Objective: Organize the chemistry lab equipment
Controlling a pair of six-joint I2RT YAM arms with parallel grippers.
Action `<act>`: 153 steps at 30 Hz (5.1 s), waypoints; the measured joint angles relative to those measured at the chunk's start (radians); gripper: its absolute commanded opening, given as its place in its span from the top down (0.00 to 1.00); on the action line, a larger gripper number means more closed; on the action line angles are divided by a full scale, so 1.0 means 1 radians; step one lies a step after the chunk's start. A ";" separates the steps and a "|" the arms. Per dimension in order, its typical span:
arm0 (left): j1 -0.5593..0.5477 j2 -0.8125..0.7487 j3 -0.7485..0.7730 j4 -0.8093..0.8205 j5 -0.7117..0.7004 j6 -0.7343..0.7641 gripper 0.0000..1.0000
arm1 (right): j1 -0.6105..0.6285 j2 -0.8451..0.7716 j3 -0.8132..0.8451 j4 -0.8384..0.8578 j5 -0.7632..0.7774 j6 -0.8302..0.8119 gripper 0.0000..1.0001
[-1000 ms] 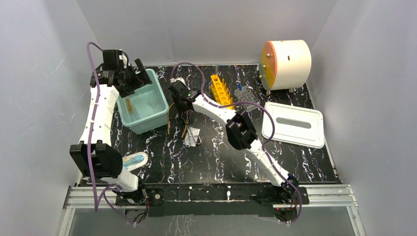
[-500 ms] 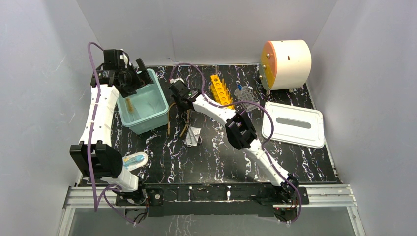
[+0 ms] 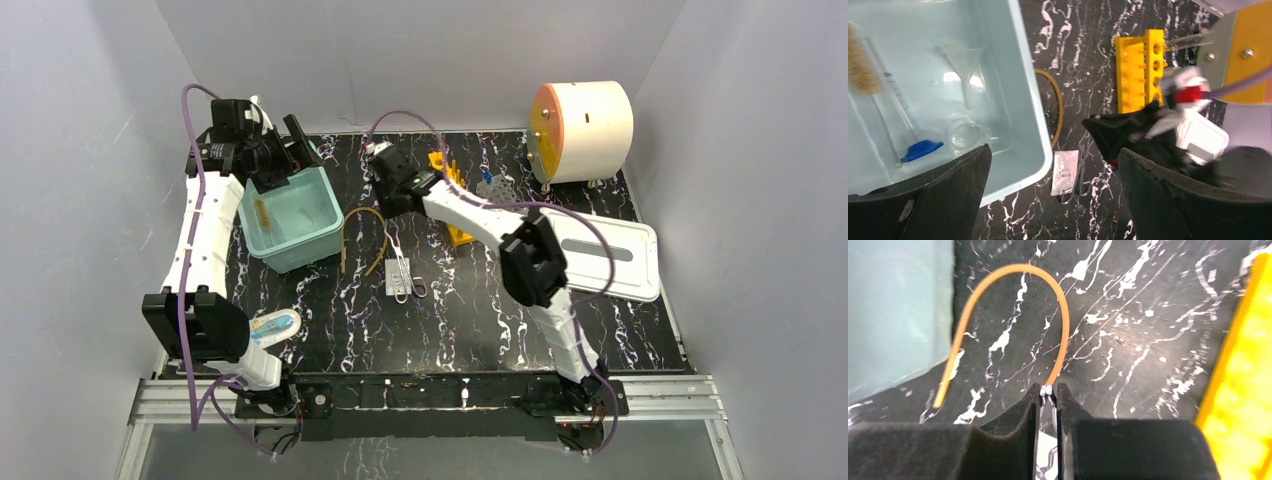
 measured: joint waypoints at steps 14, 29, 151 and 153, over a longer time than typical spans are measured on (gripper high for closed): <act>-0.161 -0.002 -0.138 0.138 0.269 0.028 0.06 | -0.183 -0.426 -0.353 0.211 -0.196 0.163 1.00; -0.326 -0.018 -0.476 0.485 0.423 -0.014 0.38 | -0.240 -0.508 -0.418 0.248 -0.420 0.295 1.00; 0.137 0.389 -0.110 0.082 -0.269 0.137 0.62 | -0.215 -0.713 -0.626 0.309 -0.383 0.206 0.33; 0.136 0.394 -0.110 0.084 -0.292 0.138 0.61 | -0.215 -0.718 -0.632 0.307 -0.377 0.206 0.33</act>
